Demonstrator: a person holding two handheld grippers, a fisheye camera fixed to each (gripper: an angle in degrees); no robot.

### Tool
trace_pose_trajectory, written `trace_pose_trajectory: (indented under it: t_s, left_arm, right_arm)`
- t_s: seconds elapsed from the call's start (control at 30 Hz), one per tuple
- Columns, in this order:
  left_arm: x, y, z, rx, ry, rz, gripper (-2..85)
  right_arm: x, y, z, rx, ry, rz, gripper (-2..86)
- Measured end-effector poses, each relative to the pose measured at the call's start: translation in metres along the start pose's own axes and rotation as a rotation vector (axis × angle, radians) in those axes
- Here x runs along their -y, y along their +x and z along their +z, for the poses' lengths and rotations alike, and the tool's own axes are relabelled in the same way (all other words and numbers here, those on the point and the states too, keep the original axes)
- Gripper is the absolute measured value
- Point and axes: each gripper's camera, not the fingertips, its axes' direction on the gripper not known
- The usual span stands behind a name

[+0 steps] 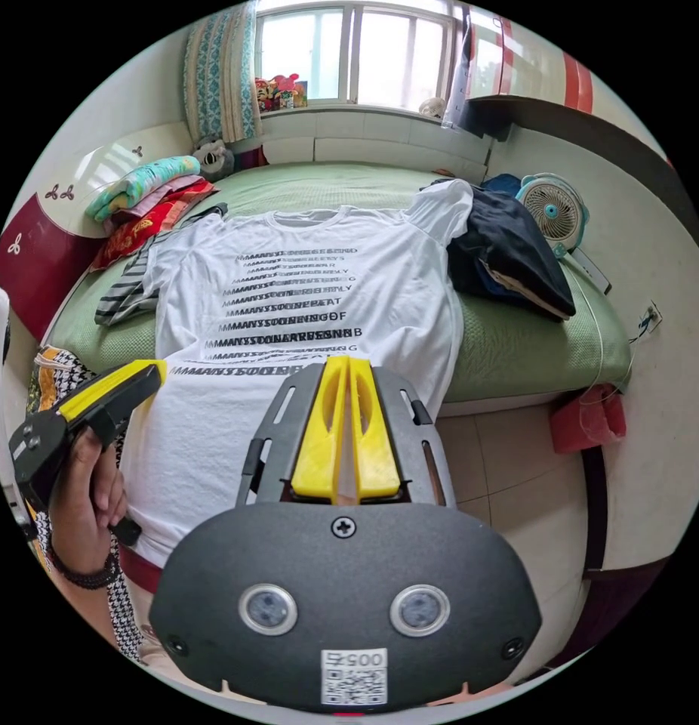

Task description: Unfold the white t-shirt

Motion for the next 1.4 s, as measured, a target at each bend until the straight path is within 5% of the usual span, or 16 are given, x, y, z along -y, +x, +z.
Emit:
trace_pose_trajectory:
  t_s: [1.4]
  left_arm:
    - [0.027,-0.018,0.008,0.04,-0.008,0.021,-0.5]
  right_arm:
    - [0.013,0.02,-0.011,-0.02,0.004,-0.001,-1.0]
